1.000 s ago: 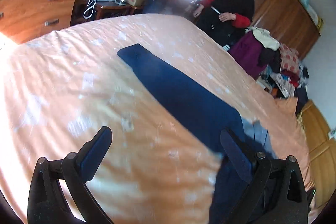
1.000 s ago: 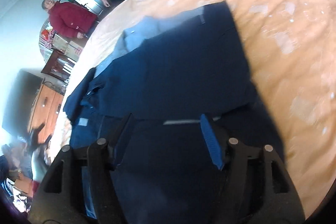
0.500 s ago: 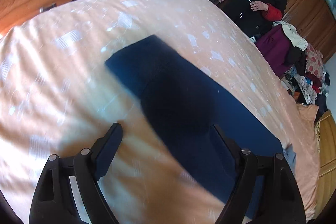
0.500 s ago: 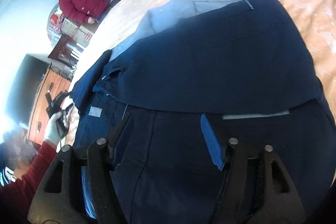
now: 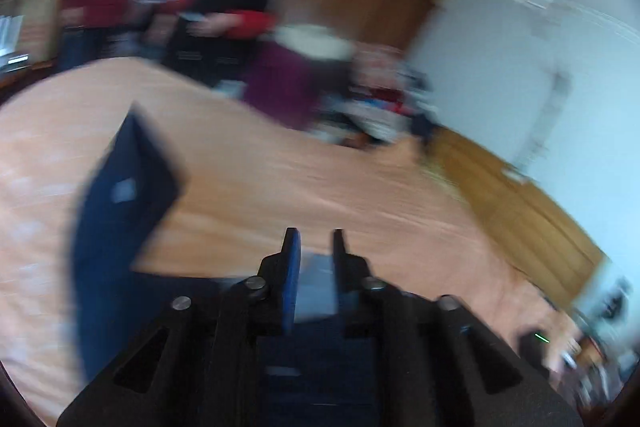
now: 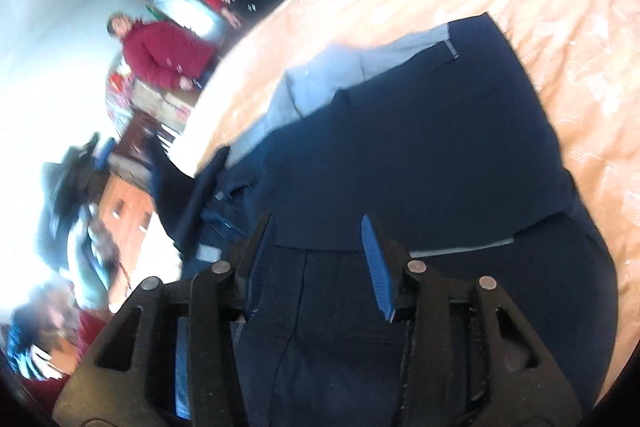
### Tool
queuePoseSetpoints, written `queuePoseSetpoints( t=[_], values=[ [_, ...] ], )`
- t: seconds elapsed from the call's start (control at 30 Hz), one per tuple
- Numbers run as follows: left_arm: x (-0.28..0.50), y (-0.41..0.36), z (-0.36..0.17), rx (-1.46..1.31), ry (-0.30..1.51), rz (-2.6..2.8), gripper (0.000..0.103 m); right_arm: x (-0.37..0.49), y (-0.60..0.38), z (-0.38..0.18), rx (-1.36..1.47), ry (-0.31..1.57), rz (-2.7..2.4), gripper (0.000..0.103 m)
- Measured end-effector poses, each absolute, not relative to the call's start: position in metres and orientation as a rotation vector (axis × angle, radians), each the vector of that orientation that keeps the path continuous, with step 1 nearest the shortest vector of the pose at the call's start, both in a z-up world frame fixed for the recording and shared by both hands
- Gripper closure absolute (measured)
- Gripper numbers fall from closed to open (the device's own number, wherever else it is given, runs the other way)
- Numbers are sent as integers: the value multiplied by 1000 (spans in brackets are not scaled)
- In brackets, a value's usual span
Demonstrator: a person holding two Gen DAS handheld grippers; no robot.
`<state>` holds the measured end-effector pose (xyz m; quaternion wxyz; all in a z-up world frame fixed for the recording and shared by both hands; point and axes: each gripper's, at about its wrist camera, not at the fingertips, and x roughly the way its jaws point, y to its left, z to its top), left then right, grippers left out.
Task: Fold small clothes
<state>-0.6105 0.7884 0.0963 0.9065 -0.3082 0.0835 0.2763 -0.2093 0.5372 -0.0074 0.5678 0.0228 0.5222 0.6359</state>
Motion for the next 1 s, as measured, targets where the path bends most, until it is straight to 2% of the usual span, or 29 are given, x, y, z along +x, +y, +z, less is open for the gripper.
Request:
queuePoseSetpoints(
  t=[0.03,0.07,0.17,0.23,0.37,0.5,0.63,0.73,0.83,0.9,1.0],
  values=[
    [-579,770,99,-616,204,479,23,-203,532,-9,77,1235,1491,49],
    [-546,748,95,-607,253,390,16,-199,528,-10,85,1238,1479,47],
    [-511,709,64,-636,359,289,17,-187,520,-19,110,1272,1457,46],
    [-517,691,36,-668,391,297,17,-185,527,-19,90,1277,1473,46],
    [-583,688,-18,-836,362,448,17,-209,571,-4,39,1262,1597,46],
    [-659,700,-66,-1012,293,668,16,-268,645,20,-32,1244,1800,46],
    [-682,712,-101,-1101,244,731,16,-349,732,37,-210,1207,1958,46],
    [-677,714,-106,-1070,240,726,15,-386,790,25,-156,1442,2008,47],
    [-676,712,-108,-1072,217,701,15,-407,834,9,-136,1566,1916,46],
    [-676,716,-111,-1081,201,682,14,-414,848,-9,-48,1741,1868,46],
    [-679,715,-109,-1081,189,659,13,-448,855,-25,-95,1853,1874,44]
  ],
)
